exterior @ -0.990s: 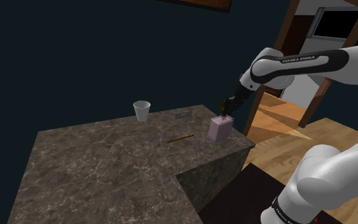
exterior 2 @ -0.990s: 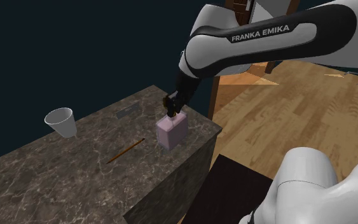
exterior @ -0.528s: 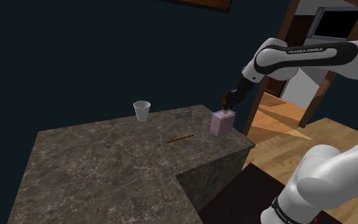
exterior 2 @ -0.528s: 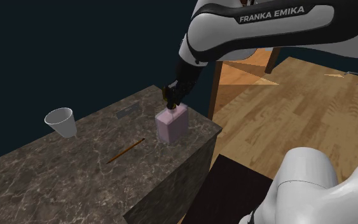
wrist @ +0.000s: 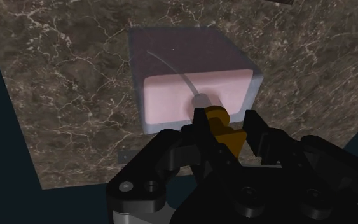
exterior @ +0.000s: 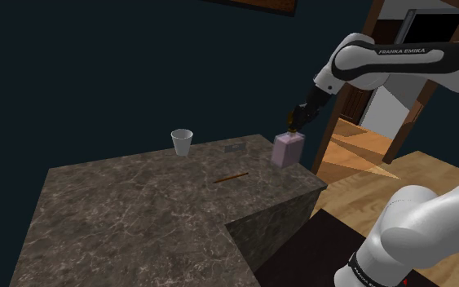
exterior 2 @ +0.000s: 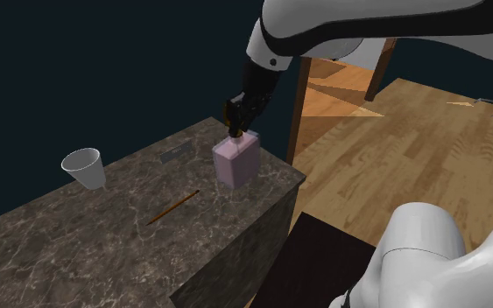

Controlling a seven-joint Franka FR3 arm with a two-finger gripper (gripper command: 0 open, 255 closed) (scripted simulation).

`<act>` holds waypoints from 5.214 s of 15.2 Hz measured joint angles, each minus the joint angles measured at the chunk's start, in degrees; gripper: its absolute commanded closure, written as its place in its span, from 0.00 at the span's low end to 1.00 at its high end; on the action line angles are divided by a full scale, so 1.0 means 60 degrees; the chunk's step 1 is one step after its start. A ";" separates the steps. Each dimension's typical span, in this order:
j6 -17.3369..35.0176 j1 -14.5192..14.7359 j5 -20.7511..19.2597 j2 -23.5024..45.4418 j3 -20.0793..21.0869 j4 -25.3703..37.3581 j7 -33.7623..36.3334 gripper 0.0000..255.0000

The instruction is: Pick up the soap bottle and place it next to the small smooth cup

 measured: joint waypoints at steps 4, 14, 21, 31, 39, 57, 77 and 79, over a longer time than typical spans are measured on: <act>-0.0508 0.0011 -0.0002 -0.0028 0.0063 0.0489 0.0108 1.00; -0.1720 0.0112 0.0054 0.0159 0.0186 0.1911 0.0364 1.00; -0.2528 0.0190 0.0105 0.0372 0.0230 0.2946 0.0510 1.00; -0.1938 0.0667 0.0571 0.1997 0.0472 0.4002 0.0912 1.00; -0.1007 0.1146 0.1271 0.4493 0.0584 0.5544 0.1115 1.00; -0.0777 0.1294 0.2541 1.0136 0.1043 1.0930 0.1758 1.00; 0.1657 0.1444 0.2889 1.0260 0.1189 0.8552 0.1092 1.00; 0.1842 0.1432 0.2944 1.0346 0.1211 0.8445 0.1021 1.00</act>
